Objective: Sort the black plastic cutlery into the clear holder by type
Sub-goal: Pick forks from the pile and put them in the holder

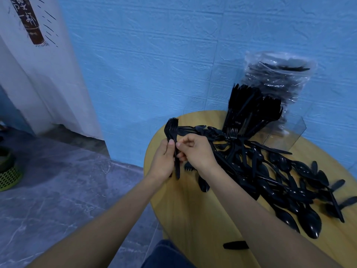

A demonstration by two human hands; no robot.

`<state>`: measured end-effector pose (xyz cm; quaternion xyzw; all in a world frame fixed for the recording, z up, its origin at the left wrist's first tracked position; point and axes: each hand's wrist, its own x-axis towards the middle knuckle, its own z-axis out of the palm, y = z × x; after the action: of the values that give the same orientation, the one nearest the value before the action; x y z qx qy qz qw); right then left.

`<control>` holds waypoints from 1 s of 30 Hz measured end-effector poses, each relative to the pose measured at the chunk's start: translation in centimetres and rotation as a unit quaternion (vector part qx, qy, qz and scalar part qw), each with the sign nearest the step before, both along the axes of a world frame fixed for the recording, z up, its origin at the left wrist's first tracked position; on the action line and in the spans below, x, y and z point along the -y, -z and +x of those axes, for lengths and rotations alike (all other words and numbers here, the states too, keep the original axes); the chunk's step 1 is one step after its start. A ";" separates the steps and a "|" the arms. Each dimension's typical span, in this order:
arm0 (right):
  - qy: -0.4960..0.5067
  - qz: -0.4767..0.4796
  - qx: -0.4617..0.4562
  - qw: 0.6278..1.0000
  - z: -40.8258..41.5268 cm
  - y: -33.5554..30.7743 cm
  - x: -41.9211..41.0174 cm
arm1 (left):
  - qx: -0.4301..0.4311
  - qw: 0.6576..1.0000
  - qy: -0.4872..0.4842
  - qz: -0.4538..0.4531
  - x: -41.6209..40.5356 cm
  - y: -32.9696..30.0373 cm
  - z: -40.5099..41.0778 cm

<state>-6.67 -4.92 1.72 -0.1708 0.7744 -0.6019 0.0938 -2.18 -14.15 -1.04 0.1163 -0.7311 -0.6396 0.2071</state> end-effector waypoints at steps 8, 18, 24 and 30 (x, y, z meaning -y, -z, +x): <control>0.018 0.098 -0.074 0.992 -1.2 0.1 0.2 | 0.019 0.997 0.017 0.066 1.3 0.7 0.0; -0.043 0.383 -0.145 0.911 -3.9 1.3 -4.2 | 0.004 0.999 -0.027 -0.017 1.1 1.5 -1.1; -0.061 0.389 -0.124 0.911 -4.1 0.8 -3.0 | -0.022 0.996 -0.037 -0.074 1.2 2.0 -1.0; -0.002 0.207 -0.010 0.978 -5.2 -0.4 -3.9 | -0.025 0.994 -0.041 -0.098 1.3 2.3 -1.1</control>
<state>-11.89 -1.06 2.14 -0.1547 0.8828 -0.4269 0.1206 -3.32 -15.43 -3.35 0.1087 -0.7797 -0.5584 0.2617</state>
